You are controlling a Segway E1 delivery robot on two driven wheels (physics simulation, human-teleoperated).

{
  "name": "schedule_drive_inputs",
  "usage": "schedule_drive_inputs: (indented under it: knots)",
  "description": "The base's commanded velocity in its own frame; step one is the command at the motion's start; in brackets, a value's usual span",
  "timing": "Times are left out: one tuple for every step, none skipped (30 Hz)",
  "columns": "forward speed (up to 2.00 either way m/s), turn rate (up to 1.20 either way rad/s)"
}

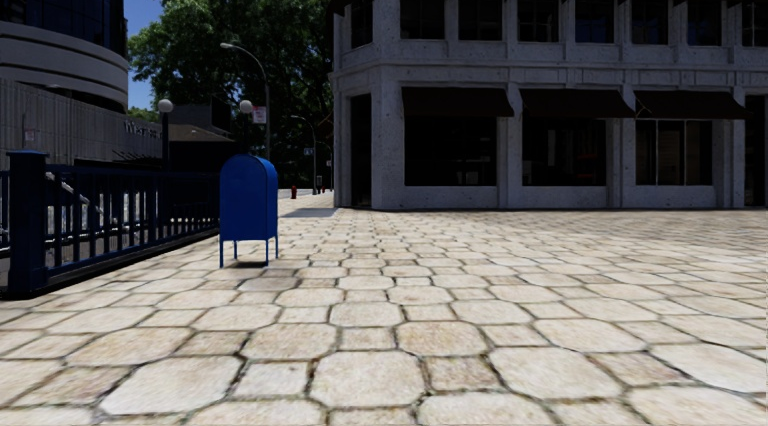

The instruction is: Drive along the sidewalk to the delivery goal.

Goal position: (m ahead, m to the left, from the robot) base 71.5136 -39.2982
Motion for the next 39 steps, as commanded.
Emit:
schedule_drive_inputs:
  knots:
    - [2.0, 0.0]
    - [2.0, 0.0]
    - [2.0, 0.0]
    - [2.0, 0.0]
    - [2.0, 0.0]
    - [2.0, 0.0]
    - [2.0, 0.0]
    - [2.0, 0.0]
    - [2.0, 0.0]
    - [2.0, 0.0]
    - [2.0, 0.0]
    - [2.0, 0.0]
    - [2.0, 0.0]
    - [2.0, 0.0]
    - [2.0, 0.0]
    - [2.0, 0.0]
    - [2.0, 0.0]
    - [2.0, 0.0]
    - [2.0, 0.0]
    - [2.0, 0.0]
    - [2.0, 0.0]
    - [2.0, 0.0]
    - [2.0, 0.0]
    - [2.0, 0.0]
    - [2.0, 0.0]
    - [2.0, 0.0]
    - [2.0, 0.0]
    - [2.0, 0.0]
    - [2.0, 0.0]
    - [2.0, 0.0]
    - [2.0, 0.0]
    - [2.0, 0.06]
    - [2.0, 0.06]
    - [2.0, 0.21]
    - [2.0, 0.3]
    - [2.0, 0.32]
    - [2.0, 0.33]
    - [2.0, 0.33]
    - [2.0, 0.34]
